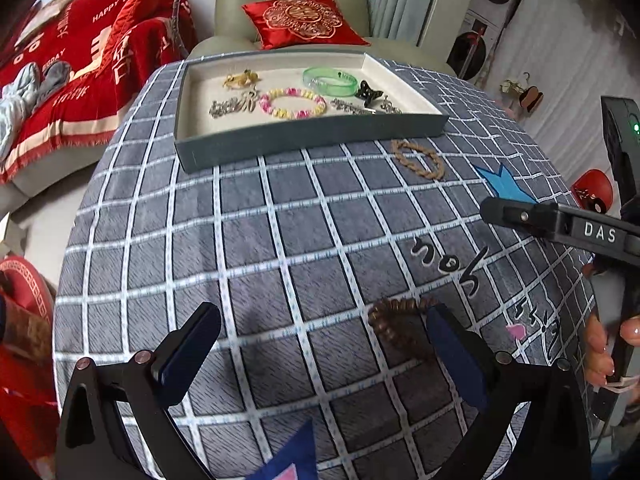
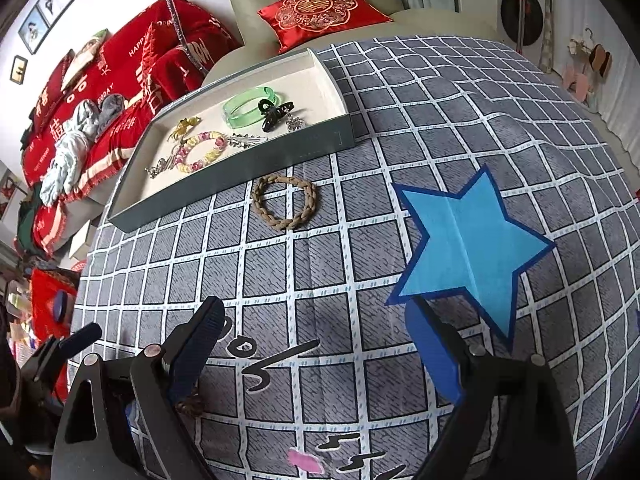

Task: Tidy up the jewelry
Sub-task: 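Move both tools back over the table toward the coiled and braided bracelets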

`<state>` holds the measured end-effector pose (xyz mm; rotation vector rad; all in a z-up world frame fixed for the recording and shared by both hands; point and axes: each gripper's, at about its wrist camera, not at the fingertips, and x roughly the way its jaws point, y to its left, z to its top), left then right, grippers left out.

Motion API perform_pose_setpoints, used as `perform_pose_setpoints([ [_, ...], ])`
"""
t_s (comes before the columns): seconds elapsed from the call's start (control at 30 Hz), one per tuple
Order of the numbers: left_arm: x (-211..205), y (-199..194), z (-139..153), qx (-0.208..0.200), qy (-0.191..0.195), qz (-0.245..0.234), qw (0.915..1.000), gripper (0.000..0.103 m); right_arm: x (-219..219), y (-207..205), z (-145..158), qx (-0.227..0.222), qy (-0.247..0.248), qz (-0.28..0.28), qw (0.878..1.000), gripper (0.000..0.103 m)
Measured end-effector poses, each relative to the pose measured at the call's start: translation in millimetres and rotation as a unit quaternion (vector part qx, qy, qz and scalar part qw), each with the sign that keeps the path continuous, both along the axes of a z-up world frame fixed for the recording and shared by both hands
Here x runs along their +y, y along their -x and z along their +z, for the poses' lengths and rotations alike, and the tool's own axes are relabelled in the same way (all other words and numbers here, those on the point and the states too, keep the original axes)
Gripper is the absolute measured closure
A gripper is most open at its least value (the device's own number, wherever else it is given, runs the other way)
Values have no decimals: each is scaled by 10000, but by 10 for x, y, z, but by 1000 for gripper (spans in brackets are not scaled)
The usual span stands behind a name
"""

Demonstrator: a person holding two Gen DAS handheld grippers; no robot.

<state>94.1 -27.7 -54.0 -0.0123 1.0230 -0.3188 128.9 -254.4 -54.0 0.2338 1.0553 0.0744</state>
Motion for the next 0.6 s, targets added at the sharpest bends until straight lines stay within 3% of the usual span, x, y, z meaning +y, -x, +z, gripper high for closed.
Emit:
perform_pose_setpoints([
  [0.4, -115, 16, -112, 157, -44, 150, 9998, 0, 240, -231, -8, -148, 422, 273, 9986, 10],
  [0.6, -137, 1, -137, 153, -74, 241, 9996, 0, 209, -446, -12, -192, 539, 93, 9983, 10],
])
